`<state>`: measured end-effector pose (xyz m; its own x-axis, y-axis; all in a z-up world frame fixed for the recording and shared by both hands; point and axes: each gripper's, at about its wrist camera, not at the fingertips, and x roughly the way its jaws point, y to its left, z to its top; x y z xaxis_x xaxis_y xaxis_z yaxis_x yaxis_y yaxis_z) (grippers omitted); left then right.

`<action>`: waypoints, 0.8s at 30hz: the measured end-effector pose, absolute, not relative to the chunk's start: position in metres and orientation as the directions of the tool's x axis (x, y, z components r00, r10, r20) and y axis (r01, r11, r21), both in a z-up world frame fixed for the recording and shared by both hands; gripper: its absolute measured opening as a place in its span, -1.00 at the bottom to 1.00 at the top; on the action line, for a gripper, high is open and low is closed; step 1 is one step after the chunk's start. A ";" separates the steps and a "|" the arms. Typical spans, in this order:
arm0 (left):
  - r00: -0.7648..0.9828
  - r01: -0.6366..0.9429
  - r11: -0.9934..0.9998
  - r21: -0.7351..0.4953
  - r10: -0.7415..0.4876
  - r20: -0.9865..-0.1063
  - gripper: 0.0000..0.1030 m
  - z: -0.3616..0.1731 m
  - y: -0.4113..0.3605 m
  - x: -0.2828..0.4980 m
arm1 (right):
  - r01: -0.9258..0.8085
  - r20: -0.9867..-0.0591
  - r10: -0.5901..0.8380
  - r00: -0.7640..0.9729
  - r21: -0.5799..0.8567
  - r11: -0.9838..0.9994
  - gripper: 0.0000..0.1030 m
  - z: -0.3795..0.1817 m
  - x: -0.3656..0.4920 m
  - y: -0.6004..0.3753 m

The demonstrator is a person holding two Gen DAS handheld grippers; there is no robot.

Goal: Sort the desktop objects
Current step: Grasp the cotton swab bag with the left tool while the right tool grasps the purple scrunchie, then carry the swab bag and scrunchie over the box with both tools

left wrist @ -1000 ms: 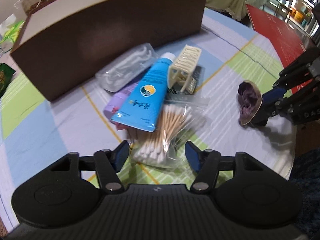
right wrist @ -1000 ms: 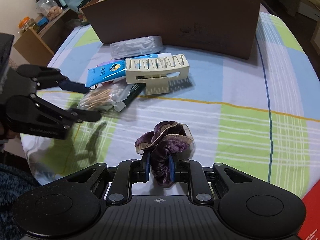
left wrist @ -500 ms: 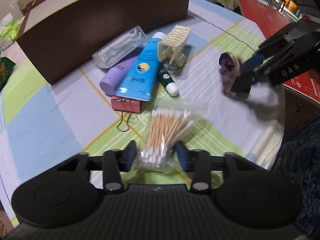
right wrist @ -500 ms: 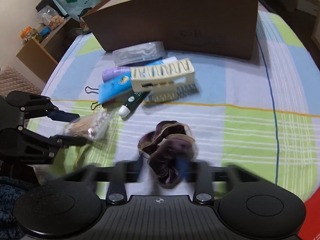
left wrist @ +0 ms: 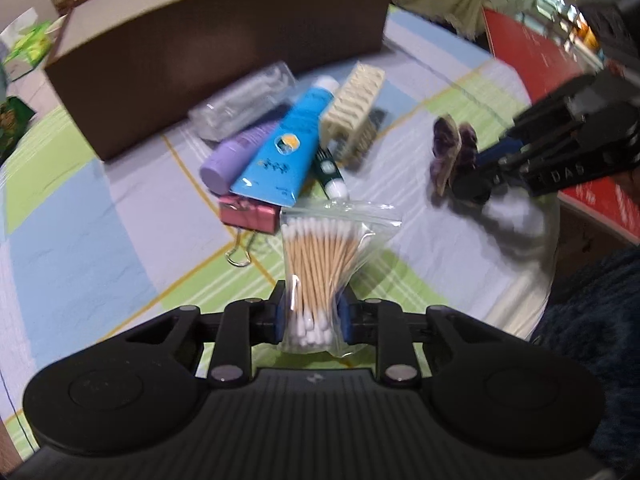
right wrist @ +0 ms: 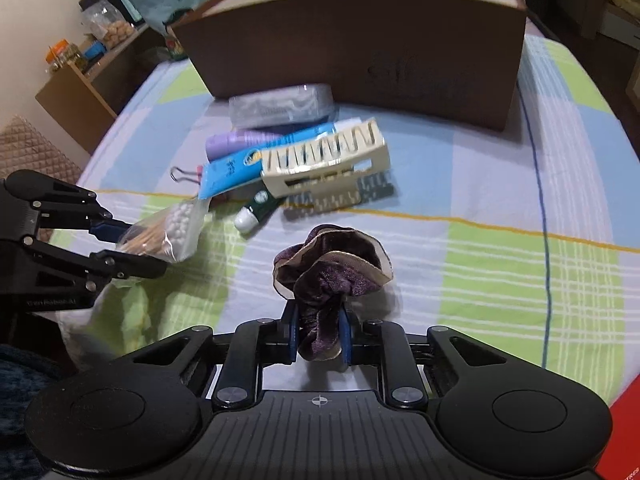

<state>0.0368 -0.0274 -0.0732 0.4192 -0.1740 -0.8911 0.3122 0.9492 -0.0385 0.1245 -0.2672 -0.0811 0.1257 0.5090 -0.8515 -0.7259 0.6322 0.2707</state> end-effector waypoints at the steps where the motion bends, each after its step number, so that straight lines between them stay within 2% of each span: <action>1: 0.430 0.302 0.952 -0.046 -0.179 -0.885 -0.60 -0.067 -0.025 0.037 | -0.727 -0.846 0.518 0.127 0.276 0.629 -0.64 -0.077 0.125 -0.268; 14: 0.570 0.278 0.959 -0.049 -0.205 -0.795 -0.60 0.005 -0.019 0.047 | -0.732 -0.779 0.609 0.149 0.328 0.598 -0.63 -0.023 0.141 -0.273; 24: 0.604 0.205 0.979 -0.012 -0.136 -0.785 -0.60 0.031 -0.005 0.076 | -0.768 -0.768 0.622 0.153 0.304 0.563 -0.63 0.009 0.164 -0.266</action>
